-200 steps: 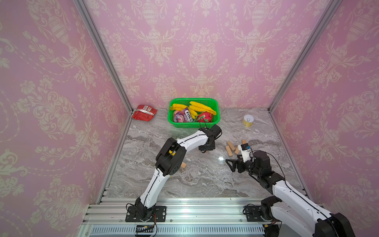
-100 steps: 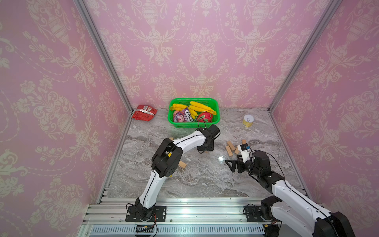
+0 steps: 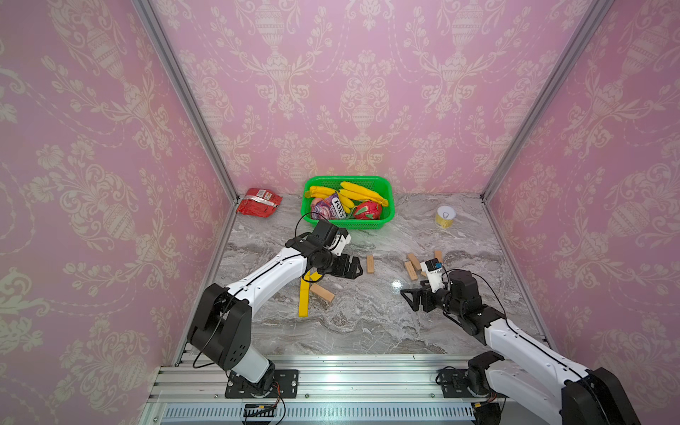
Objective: Assemble the letter k with building blocks
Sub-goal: Adjust the building block at the center of the board, then pick up the building block from the center of the board.
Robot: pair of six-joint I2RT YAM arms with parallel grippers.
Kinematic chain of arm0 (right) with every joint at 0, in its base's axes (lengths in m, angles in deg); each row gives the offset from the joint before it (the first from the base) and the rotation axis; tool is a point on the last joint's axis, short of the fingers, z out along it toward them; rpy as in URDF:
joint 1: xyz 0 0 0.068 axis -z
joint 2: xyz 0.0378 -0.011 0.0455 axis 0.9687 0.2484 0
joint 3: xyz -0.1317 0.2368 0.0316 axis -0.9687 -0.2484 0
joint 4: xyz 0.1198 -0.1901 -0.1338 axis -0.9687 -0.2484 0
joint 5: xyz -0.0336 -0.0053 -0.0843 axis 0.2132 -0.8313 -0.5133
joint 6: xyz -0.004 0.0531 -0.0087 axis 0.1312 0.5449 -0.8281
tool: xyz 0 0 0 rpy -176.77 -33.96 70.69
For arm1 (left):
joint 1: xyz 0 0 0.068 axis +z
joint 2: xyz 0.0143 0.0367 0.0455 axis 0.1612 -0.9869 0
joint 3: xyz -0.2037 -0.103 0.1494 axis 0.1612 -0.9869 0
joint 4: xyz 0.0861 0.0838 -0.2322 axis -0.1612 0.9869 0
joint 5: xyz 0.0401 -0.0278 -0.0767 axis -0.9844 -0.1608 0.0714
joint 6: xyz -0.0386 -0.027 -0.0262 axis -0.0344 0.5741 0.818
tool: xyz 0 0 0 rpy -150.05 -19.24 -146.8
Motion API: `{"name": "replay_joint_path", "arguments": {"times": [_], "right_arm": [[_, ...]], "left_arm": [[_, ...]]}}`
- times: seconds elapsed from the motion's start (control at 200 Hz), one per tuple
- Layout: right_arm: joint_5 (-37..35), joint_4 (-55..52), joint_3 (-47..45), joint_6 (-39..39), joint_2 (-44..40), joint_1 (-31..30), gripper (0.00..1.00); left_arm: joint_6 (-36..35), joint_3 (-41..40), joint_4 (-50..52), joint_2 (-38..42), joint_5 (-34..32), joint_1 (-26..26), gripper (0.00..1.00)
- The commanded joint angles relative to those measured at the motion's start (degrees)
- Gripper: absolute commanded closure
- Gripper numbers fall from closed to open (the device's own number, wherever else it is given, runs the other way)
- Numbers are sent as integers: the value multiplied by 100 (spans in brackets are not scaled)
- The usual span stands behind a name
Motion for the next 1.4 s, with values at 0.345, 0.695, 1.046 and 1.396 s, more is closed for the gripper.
{"name": "replay_joint_path", "arguments": {"times": [0.345, 0.695, 1.046, 1.396], "right_arm": [[-644, -1766, 1882, -719, 928, -238, 0], [-1389, -2047, 2134, -867, 1685, -237, 0], [-1640, -2548, 2924, -1003, 2684, -237, 8], [-1962, -2907, 3485, -1084, 3415, -238, 20]], "left_arm": [[-1188, 62, 1314, 1006, 451, 205, 1], [-1067, -558, 738, 1616, -209, 365, 1], [-425, -613, 307, 980, 878, 746, 1], [-13, -764, -235, 952, 1296, 872, 1]]}}
